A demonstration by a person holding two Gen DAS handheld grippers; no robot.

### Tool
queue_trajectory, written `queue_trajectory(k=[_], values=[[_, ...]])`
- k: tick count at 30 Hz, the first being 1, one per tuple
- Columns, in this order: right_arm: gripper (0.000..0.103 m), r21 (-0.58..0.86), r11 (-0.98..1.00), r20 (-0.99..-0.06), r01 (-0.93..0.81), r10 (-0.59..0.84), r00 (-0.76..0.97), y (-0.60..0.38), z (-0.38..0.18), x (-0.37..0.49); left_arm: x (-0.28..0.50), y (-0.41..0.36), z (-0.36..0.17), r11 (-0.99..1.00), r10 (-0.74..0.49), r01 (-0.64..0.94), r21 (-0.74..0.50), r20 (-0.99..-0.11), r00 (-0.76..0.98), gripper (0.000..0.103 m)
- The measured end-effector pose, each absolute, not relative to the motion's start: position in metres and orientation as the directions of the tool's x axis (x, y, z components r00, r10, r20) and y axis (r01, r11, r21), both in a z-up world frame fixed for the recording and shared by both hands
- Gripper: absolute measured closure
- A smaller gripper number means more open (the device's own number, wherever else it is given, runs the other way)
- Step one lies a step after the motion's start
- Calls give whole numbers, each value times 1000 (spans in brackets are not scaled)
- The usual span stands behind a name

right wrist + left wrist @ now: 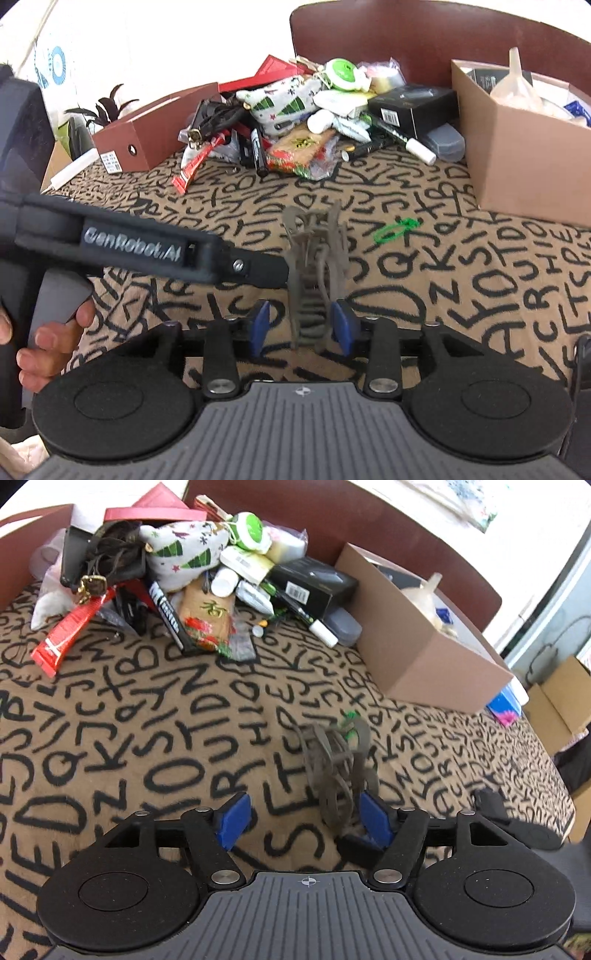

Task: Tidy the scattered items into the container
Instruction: 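Lift the claw clip and carry it over the brown box with the left tool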

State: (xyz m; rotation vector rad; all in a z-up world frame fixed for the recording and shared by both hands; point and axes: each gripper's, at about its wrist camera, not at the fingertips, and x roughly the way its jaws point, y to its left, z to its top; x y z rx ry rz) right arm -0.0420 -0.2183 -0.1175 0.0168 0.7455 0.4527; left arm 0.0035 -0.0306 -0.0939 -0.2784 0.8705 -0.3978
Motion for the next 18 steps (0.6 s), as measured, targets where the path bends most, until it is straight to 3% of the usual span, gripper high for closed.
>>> queue_trajectory(k=[7, 13, 18], values=[[54, 176, 927, -654, -331, 361, 665, -221, -119, -31, 22, -59, -88, 881, -474, 296, -370, -679, 561, 22], [54, 169, 926, -650, -337, 362, 669, -217, -120, -26, 34, -63, -95, 881, -473, 266, -391, -695, 542, 33], [54, 156, 927, -654, -340, 355, 668, -210, -122, -21, 38, -69, -92, 873, -488, 290, -393, -695, 528, 29]])
